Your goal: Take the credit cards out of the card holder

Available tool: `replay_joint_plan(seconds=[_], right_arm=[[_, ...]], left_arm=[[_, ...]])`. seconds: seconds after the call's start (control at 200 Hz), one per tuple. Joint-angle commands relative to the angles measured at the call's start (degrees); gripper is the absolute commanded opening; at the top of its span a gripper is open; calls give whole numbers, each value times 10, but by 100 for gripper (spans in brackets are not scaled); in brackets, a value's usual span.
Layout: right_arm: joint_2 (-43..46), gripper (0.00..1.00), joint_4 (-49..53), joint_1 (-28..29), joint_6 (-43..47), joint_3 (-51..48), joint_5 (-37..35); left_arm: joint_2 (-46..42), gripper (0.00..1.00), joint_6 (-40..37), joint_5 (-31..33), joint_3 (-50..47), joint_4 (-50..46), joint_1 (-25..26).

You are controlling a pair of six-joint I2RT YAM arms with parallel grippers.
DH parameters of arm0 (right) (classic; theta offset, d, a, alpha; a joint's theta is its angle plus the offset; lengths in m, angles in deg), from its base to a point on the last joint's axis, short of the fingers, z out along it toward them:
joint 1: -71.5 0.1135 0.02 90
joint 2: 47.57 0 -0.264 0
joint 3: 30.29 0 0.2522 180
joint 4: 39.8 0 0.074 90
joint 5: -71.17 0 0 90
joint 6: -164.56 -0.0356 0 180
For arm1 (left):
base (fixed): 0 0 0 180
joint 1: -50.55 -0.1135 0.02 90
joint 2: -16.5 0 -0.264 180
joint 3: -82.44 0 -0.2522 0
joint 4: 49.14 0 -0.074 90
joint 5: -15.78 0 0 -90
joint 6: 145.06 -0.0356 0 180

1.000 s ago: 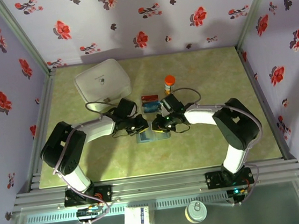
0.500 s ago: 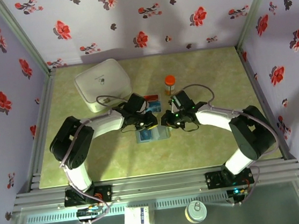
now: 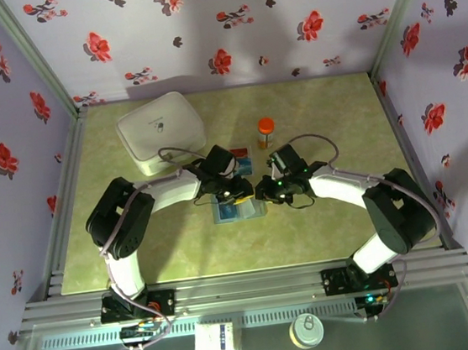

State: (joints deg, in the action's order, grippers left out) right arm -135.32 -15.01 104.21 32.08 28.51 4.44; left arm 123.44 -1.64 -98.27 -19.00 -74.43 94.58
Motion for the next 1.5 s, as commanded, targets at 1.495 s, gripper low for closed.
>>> replay_joint_plan(seconds=[1.495], right_arm=[[-177,25,37,92,-9,191,14]], left_arm=[[-159,19,-30,6,-183,20,-100]])
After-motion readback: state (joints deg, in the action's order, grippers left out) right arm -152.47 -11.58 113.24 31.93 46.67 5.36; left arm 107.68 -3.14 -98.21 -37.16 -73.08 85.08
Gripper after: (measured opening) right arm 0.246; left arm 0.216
